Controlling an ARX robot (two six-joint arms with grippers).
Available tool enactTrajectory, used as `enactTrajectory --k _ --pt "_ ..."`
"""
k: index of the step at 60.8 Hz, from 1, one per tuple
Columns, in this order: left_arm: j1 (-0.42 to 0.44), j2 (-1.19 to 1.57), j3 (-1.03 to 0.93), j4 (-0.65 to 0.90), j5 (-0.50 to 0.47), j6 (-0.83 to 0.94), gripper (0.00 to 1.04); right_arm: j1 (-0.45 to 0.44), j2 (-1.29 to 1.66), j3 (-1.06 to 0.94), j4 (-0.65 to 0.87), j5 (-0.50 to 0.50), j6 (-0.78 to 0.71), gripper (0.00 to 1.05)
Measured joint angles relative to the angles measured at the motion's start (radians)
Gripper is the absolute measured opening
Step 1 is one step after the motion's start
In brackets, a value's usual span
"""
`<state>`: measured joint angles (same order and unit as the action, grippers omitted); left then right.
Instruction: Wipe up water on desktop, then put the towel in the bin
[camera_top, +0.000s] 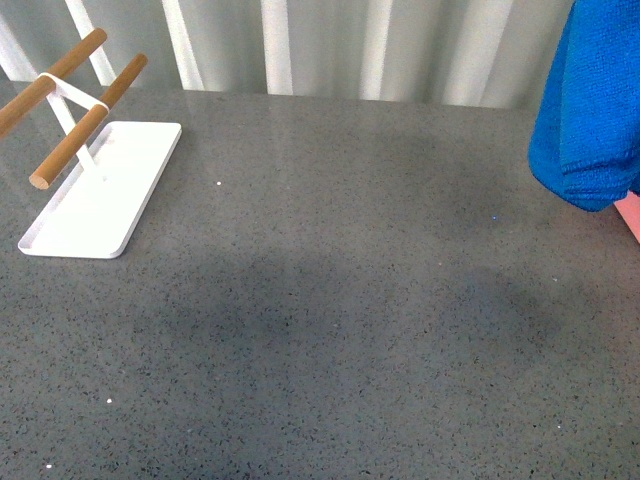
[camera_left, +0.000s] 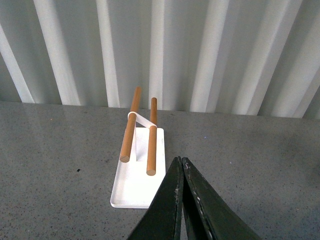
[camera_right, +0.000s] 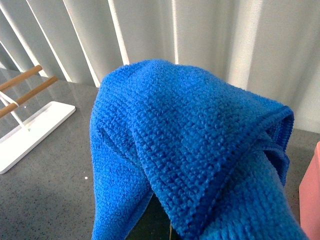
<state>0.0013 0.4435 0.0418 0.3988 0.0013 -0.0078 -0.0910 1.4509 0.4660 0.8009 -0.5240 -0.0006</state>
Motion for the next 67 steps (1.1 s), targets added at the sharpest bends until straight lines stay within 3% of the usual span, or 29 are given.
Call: enactTrajectory --k 45,52,67 --pt "-0.001 -0.268 -0.019 -0.219 -0.002 0.001 0.03 0.016 0.0 -0.005 -0.01 0.014 -0.015 0.03" --pt "-0.001 -0.404 -0.019 -0.388 -0.002 0.001 0.03 0.027 0.005 -0.004 -0.011 0.023 -0.018 0.03" --pt "-0.001 -0.439 -0.019 -0.397 -0.002 0.001 0.03 0.051 0.025 0.005 -0.026 0.037 -0.024 0.03"
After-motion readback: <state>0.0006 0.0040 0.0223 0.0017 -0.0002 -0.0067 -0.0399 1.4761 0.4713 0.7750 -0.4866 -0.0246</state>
